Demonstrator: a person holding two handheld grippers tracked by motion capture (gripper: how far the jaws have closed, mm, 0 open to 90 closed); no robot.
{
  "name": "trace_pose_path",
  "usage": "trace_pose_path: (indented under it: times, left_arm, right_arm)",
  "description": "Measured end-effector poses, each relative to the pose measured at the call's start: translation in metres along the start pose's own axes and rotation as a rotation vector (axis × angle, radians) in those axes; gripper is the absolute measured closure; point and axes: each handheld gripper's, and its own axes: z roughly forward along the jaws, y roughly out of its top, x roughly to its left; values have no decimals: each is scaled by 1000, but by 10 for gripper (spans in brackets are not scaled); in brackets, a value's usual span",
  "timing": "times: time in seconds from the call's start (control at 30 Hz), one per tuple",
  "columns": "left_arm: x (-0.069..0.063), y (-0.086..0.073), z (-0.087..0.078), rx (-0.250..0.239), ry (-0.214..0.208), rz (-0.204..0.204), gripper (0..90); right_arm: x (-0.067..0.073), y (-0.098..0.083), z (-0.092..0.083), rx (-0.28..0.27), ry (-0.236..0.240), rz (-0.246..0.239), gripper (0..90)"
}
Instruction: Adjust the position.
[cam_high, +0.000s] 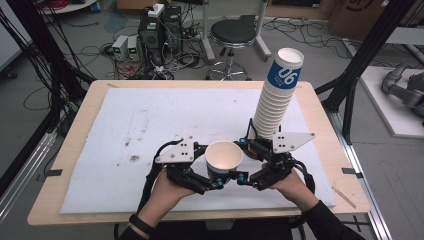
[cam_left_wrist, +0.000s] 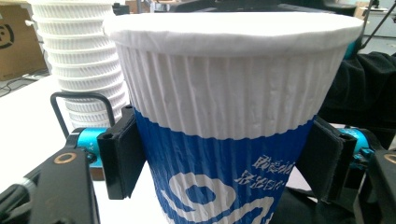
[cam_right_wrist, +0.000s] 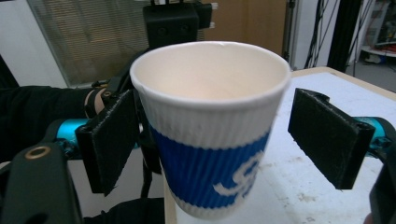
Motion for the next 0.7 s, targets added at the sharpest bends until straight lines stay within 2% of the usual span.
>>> trace_pose_path:
  times: [0.5, 0.7]
  left_arm:
    - [0, 7, -10, -15, 16, 13, 255]
    - [1, 9, -12, -21, 18, 16, 255]
  right_arm:
    - [-6, -2, -12, 9, -49, -21, 167]
    - [-8, -5, -14, 16, -48, -31, 167]
